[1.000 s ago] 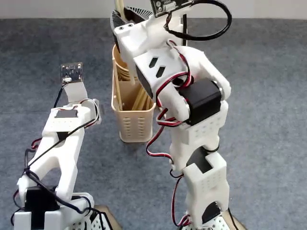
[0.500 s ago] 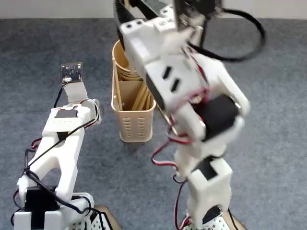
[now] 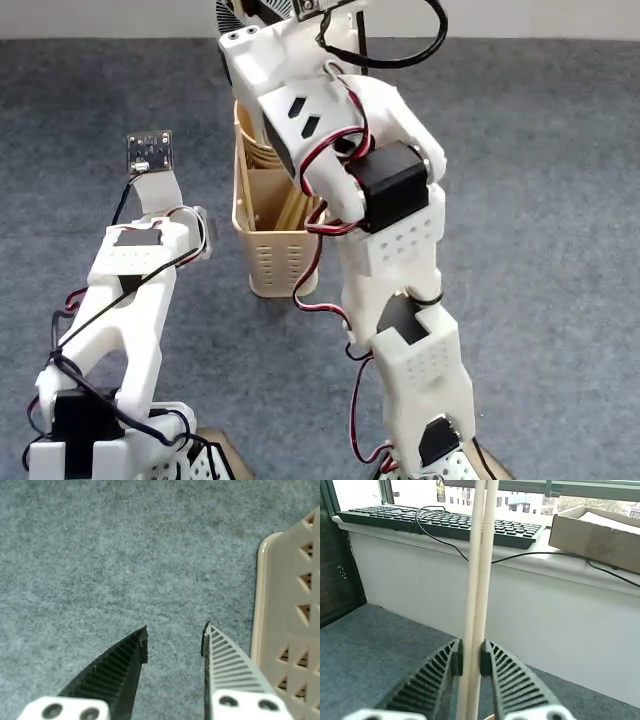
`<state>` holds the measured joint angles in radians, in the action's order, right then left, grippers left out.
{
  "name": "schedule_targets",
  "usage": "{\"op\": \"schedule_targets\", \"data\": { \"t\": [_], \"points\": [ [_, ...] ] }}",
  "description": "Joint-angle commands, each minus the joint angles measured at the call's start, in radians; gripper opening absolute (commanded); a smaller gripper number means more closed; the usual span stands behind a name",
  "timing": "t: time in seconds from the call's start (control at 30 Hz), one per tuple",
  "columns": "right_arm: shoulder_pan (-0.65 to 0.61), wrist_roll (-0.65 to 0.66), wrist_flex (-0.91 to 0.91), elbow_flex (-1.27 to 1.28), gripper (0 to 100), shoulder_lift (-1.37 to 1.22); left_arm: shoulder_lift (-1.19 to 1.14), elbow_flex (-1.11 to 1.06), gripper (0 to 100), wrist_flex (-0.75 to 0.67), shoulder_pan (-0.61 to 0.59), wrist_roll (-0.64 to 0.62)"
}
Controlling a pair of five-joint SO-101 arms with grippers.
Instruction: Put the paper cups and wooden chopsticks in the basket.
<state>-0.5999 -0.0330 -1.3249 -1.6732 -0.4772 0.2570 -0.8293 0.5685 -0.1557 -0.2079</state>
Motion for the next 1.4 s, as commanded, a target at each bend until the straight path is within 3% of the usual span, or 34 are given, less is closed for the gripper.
{"op": "schedule_targets", "data": {
  "t": [0.0, 0.4, 0.5, 0.6, 0.77, 1.03, 1.37],
  "points": [
    [-0.007, 0.006, 0.012, -0.104, 11.5, 0.012, 0.028, 0.004, 20, -0.018, 0.002, 0.011],
    [0.018, 0.011, 0.008, -0.104, 13.8, 0.016, 0.028, 0.004, 20, -0.018, 0.002, 0.011],
    [0.124, 0.011, -0.024, -0.099, 13.8, 0.051, 0.028, 0.004, 20, -0.018, 0.002, 0.011],
    [0.286, 0.011, -0.165, -0.058, 13.8, 0.119, 0.028, 0.004, 20, -0.018, 0.002, 0.011],
    [0.507, 0.107, -0.318, 0.303, 13.8, 0.153, 0.028, 0.008, 20, -0.018, 0.002, 0.011],
    [0.503, 0.190, -0.136, 0.984, 13.8, -0.033, 0.028, 0.004, 20, -0.015, 0.002, 0.011],
    [0.527, 0.209, 0.091, 1.093, 13.8, -0.265, 0.028, 0.004, 20, -0.014, 0.002, 0.011]
  ]
}}
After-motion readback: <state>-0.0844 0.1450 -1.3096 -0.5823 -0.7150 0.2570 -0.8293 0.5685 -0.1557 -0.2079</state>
